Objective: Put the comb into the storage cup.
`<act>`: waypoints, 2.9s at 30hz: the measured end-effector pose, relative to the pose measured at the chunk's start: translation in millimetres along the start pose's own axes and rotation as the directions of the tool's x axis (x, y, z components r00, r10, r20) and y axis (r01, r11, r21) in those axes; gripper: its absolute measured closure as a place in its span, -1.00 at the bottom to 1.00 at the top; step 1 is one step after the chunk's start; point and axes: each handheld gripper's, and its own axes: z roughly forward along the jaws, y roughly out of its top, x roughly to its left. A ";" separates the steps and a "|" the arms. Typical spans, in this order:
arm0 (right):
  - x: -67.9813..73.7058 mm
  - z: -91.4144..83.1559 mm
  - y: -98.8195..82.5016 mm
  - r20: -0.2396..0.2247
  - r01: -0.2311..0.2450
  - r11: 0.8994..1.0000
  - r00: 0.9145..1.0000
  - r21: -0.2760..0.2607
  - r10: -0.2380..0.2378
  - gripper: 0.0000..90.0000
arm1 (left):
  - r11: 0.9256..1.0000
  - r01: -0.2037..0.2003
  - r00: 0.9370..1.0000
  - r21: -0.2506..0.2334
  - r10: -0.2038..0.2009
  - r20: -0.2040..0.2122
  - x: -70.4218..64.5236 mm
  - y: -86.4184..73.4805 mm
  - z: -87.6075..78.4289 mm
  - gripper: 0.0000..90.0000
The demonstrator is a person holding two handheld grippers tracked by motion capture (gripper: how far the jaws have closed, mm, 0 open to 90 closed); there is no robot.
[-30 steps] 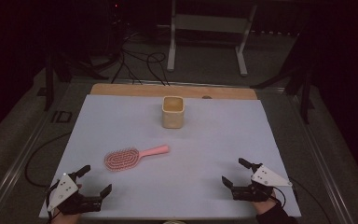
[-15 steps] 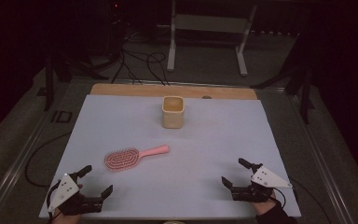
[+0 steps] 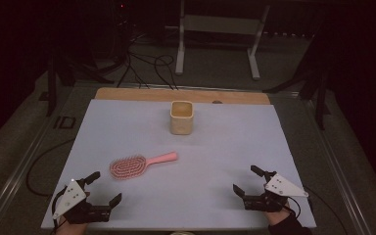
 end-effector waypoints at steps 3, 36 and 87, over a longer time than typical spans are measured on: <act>0.6 0.6 0.3 0.000 -0.003 1.000 1.000 0.002 0.003 -0.81 | 1.000 0.000 1.000 -0.004 0.000 0.001 -0.4 9.2 -0.8 -0.99; 1.0 0.2 1.1 -0.006 -0.011 1.000 1.000 -0.004 0.011 -0.81 | 0.998 -0.038 0.993 0.051 0.032 0.114 -2.4 88.5 48.6 -0.99; 1.8 -1.1 2.2 -0.023 -0.007 1.000 1.000 -0.018 0.007 -0.81 | 0.976 0.037 0.993 0.215 -0.061 0.103 -23.5 103.4 162.1 -0.63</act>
